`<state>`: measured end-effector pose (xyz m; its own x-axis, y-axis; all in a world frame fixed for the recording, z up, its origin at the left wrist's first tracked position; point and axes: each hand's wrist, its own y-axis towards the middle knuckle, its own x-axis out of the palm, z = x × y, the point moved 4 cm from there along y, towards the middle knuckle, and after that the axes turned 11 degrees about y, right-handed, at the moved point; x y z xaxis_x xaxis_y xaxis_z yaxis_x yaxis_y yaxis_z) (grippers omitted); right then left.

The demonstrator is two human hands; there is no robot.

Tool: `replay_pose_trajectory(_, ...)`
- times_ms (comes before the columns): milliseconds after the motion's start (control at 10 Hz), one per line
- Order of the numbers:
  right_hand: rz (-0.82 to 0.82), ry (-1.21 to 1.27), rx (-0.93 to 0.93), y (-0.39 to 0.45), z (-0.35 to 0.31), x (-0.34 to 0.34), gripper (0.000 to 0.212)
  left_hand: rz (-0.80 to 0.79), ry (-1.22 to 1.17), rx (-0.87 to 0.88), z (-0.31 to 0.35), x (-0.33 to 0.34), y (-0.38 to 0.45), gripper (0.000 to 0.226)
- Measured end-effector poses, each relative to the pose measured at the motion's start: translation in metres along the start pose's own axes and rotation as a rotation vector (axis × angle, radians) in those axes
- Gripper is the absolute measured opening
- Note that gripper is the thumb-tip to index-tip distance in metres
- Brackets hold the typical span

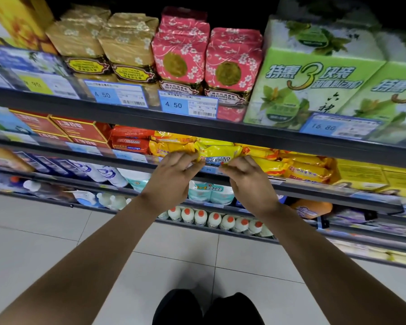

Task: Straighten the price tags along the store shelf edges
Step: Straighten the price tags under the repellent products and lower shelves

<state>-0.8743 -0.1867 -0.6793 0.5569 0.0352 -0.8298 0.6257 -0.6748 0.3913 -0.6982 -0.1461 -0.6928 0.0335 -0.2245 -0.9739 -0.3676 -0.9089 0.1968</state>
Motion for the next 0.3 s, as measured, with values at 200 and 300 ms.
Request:
replay_pose_trajectory(200, -0.137, -0.022, 0.057, -0.008, -0.014, -0.013, 0.033, -0.071, 0.029, -0.033, 0.006, -0.009, -0.007, 0.059)
replay_pose_trajectory(300, -0.125, -0.005, 0.110, -0.019, -0.028, -0.041, 0.032, -0.080, -0.004, -0.077, 0.013, -0.037, -0.012, 0.057)
